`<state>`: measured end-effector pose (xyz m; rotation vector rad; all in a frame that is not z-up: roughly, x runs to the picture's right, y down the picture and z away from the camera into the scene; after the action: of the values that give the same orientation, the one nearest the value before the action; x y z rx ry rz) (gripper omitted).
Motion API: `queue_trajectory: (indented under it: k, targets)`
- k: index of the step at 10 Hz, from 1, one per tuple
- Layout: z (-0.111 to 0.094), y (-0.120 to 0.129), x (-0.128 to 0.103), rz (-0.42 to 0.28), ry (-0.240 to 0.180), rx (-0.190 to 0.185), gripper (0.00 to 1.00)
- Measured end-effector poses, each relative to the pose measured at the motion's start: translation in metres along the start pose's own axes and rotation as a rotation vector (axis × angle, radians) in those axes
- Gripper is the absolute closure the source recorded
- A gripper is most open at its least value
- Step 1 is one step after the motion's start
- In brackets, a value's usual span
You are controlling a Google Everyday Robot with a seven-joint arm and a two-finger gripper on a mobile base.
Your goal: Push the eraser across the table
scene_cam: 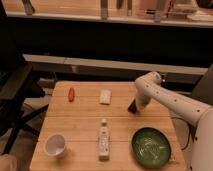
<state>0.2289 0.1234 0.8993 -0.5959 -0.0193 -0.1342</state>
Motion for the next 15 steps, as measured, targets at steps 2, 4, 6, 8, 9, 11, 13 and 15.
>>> queue_trajectory:
  k: [2, 4, 6, 8, 9, 11, 13, 15]
  targets:
    - [0.000, 0.000, 0.003, -0.003, -0.005, -0.001, 1.00]
    - [0.000, -0.003, -0.012, -0.016, -0.008, -0.004, 1.00]
    - [0.000, -0.004, -0.013, -0.013, -0.009, -0.003, 1.00]
    - [0.001, -0.003, -0.011, -0.022, -0.013, -0.004, 1.00]
    - [0.001, -0.003, -0.011, -0.028, -0.015, -0.005, 1.00]
    - [-0.001, -0.003, -0.019, -0.050, -0.012, -0.005, 1.00]
    - [-0.001, -0.006, -0.037, -0.056, -0.015, -0.006, 1.00]
    - [0.000, -0.007, -0.035, -0.049, -0.019, -0.006, 1.00]
